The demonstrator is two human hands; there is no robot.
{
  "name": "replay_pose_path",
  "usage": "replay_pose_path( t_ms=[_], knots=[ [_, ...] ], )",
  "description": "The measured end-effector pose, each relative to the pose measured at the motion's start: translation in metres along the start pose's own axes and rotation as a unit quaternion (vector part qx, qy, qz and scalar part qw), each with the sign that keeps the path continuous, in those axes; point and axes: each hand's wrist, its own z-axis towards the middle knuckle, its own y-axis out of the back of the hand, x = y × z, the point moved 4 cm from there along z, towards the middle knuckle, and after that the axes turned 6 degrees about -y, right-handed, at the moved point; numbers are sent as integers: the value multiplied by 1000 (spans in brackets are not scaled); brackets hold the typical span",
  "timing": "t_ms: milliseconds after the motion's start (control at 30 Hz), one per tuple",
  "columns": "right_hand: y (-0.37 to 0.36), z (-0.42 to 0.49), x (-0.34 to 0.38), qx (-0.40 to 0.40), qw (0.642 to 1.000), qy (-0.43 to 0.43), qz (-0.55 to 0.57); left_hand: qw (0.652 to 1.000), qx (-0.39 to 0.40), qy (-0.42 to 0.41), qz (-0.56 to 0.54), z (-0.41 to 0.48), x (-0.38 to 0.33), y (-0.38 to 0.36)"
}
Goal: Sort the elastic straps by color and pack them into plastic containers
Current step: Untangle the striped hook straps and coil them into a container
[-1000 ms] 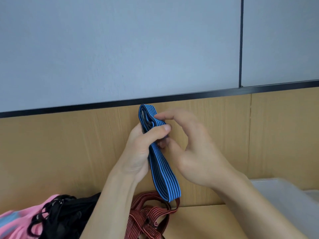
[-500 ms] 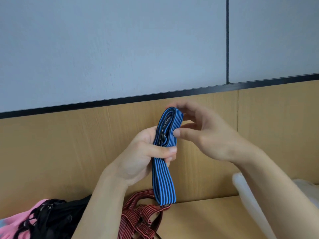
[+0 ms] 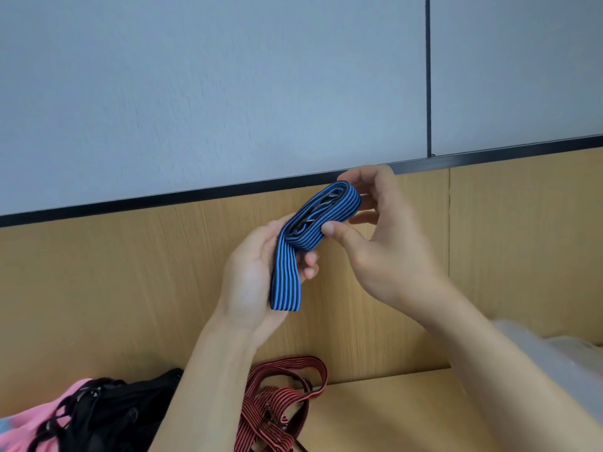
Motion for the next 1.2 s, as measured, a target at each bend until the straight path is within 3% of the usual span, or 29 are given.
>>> replay_pose_path(
  t_ms=[100,267,500,667,867,1067,1200],
  knots=[
    [-2,-2,0,-11,1000,2,12,998,-54,-20,28,1,1,3],
    [-3,-2,1,-29,999,14,37,997,-63,-35,23,0,-5,0],
    [-9,-9,5,-73,990,108,-60,995,-78,-56,-5,1,4,-14],
    [-20,-14,6,-57,986,138,-77,995,-55,-73,-27,0,2,-18],
    [-29,-20,11,-23,985,145,-89,993,-97,-71,-3,0,1,-10],
    [-39,-29,17,75,978,156,-114,985,-153,-80,-11,0,-9,3],
    [-38,-27,12,56,978,152,-131,985,-143,-87,-33,-1,-11,1]
  ],
)
